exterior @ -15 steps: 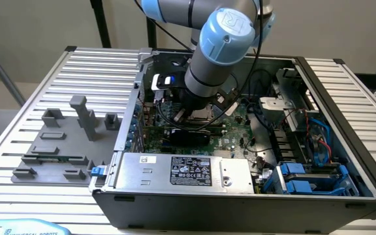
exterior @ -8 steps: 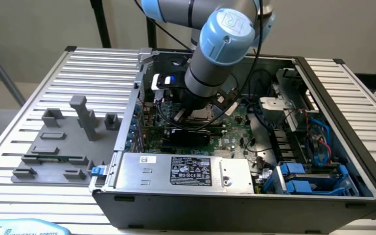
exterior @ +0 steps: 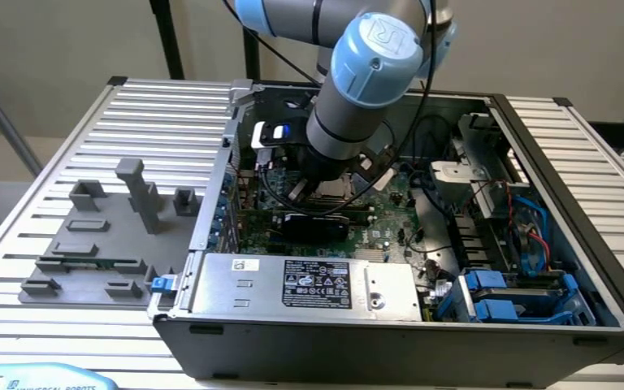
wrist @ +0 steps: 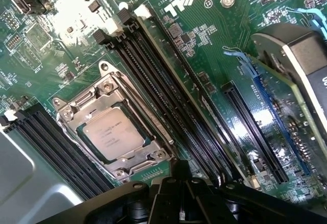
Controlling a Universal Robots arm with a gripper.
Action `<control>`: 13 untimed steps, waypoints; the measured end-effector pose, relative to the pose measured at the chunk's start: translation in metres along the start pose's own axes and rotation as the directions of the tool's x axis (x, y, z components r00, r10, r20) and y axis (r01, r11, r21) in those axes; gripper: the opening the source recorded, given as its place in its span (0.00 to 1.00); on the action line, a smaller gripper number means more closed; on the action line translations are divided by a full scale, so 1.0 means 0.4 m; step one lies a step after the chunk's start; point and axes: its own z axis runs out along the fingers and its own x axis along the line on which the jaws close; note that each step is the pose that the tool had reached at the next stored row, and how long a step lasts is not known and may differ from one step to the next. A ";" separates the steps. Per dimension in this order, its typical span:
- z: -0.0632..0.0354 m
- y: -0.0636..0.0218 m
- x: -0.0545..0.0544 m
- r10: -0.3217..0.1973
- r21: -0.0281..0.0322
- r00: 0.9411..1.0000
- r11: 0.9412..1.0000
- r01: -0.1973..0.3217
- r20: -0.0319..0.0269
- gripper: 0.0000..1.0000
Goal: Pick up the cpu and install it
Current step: 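Install the second cpu locking lever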
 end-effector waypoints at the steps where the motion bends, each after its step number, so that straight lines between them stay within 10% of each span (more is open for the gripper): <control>1: 0.000 0.000 0.000 0.000 0.000 1.000 1.000 0.000 0.000 0.11; 13: 0.005 -0.002 0.004 0.000 -0.001 1.000 1.000 0.000 -0.001 0.11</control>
